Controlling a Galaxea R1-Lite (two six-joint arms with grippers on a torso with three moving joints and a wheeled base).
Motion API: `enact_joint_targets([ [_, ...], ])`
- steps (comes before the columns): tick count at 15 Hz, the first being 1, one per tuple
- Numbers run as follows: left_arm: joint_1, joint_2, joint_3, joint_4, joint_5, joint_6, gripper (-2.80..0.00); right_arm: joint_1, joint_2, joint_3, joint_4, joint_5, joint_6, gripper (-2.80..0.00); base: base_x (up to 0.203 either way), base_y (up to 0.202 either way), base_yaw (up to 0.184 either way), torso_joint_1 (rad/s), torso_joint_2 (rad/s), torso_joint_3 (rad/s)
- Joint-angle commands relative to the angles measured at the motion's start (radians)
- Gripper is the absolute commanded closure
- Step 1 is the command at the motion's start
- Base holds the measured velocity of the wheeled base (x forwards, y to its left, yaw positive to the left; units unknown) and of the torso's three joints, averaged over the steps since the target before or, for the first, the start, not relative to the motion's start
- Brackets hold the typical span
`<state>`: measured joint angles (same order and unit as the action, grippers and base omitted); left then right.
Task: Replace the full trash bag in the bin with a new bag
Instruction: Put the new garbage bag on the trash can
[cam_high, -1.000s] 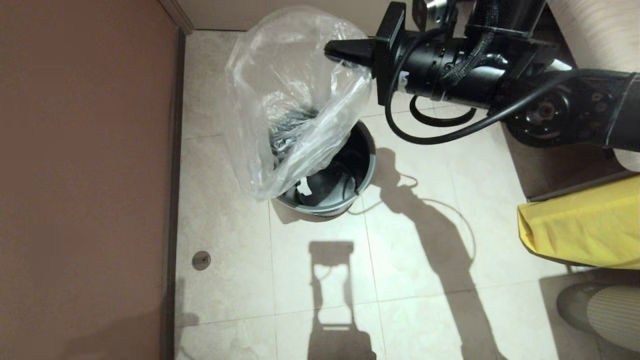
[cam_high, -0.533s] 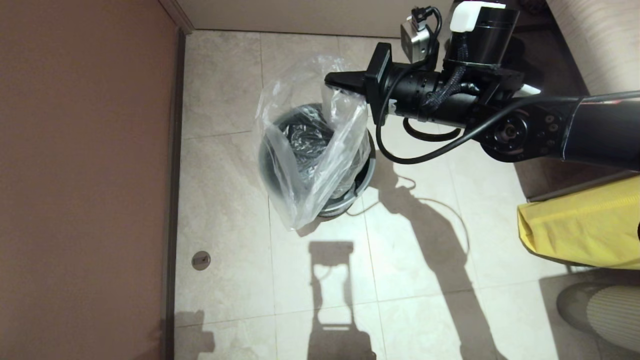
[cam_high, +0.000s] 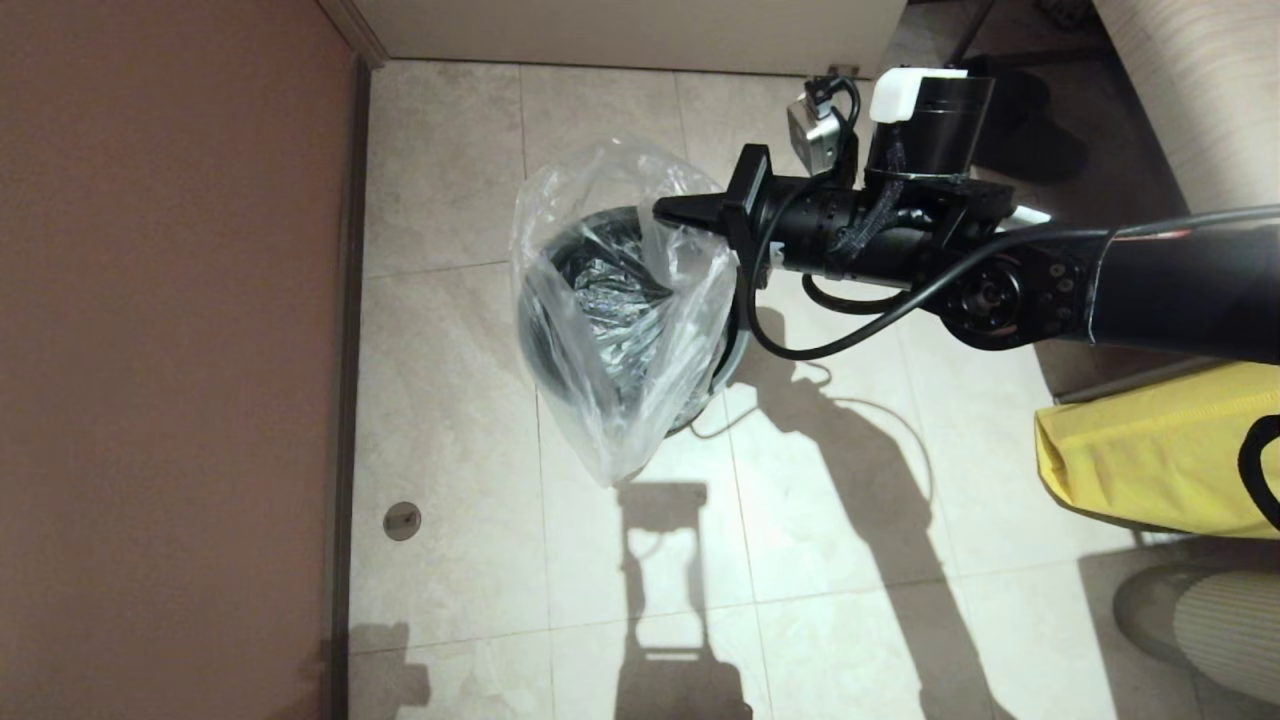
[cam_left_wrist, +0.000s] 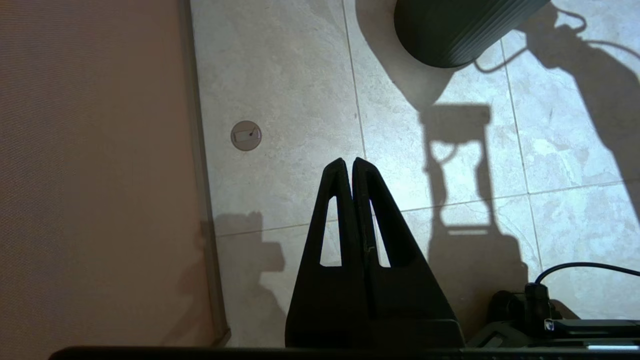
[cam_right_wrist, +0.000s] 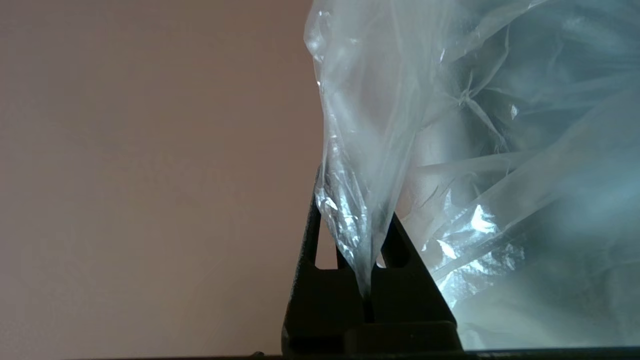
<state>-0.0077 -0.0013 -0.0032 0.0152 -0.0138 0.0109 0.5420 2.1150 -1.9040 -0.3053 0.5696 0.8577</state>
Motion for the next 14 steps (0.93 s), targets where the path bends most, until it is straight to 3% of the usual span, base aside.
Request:
enact_joint_targets([
  [1, 0.0, 0.001, 0.0, 0.0, 0.0, 0.0, 0.0, -0.005, 0.01, 0.019, -0.001, 0.003, 0.006, 0.0, 0.0, 0.0, 0.0, 0.0, 0.0, 0.0],
  [14, 0.0, 0.001, -0.001, 0.0, 0.0, 0.0, 0.0, -0.002, 0.02, 0.019, -0.001, -0.002, -0.002, 0.0, 0.0, 0.0, 0.0, 0.0, 0.0, 0.0],
])
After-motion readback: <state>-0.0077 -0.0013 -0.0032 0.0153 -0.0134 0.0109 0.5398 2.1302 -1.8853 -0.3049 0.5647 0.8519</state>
